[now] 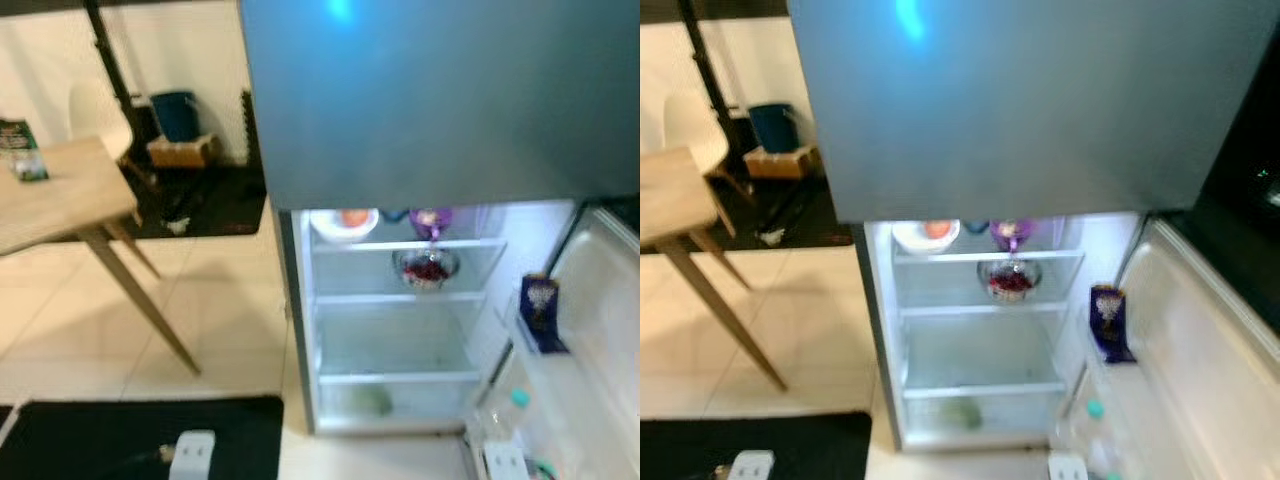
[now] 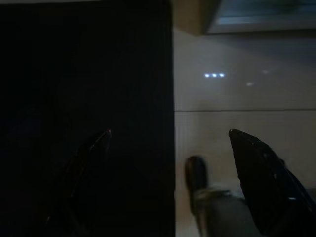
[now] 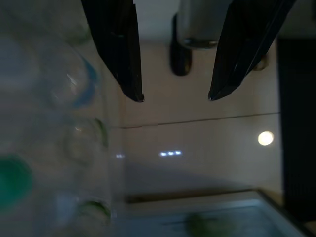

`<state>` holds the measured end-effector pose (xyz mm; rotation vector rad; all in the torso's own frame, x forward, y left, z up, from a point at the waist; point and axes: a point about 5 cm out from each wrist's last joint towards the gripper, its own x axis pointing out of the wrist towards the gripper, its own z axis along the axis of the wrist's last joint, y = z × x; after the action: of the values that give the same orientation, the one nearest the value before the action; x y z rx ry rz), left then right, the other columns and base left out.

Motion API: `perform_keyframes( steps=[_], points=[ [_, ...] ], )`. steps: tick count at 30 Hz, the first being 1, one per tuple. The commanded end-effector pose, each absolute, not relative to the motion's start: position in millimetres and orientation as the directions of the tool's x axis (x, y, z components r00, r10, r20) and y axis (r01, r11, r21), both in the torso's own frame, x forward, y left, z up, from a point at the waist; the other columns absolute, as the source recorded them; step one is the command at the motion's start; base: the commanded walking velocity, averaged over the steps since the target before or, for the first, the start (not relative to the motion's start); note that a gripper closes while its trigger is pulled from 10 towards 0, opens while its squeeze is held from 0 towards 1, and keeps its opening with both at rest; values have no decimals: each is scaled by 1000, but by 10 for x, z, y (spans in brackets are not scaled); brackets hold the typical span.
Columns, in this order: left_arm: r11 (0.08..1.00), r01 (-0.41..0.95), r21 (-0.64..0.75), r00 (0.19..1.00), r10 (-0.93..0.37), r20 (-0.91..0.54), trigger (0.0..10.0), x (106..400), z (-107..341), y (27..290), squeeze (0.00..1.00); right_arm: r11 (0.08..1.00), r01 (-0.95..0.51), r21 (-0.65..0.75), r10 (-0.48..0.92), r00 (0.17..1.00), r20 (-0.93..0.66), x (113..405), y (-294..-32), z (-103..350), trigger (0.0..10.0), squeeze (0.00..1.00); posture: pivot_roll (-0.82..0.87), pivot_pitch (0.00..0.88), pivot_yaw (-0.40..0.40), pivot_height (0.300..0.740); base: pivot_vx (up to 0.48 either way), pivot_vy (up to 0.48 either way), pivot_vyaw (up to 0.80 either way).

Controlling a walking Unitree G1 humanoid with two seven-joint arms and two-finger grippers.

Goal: Restocking fridge

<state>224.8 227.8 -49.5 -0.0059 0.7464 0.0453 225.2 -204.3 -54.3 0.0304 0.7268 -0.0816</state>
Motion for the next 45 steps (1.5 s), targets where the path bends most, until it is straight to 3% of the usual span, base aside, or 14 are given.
perform_keyframes(
  steps=[1, 17, 45],
  points=[
    [999, -48, 18, 704, 46, -708, 10000, 2138, -563, 2301, 0, 995, 94, 17, -56, 723, -688, 2178, -2000, -602, 10000, 0, -63, 111, 24, 740, -292, 0, 0],
    [999, -29, 18, 704, 34, -709, 10000, 2157, -554, 2291, 0, 995, 96, 10, -61, 714, -697, 2143, -2019, -622, 10000, 0, -71, 97, 29, 740, -289, 0, 0],
    [1000, -9, 1, 692, 7, -722, 10000, 2164, -561, 2260, 0, 997, 76, 12, -47, 728, -684, 2204, -1987, -584, 10000, 0, -71, 91, 27, 740, 0, 0, 0]
  ],
)
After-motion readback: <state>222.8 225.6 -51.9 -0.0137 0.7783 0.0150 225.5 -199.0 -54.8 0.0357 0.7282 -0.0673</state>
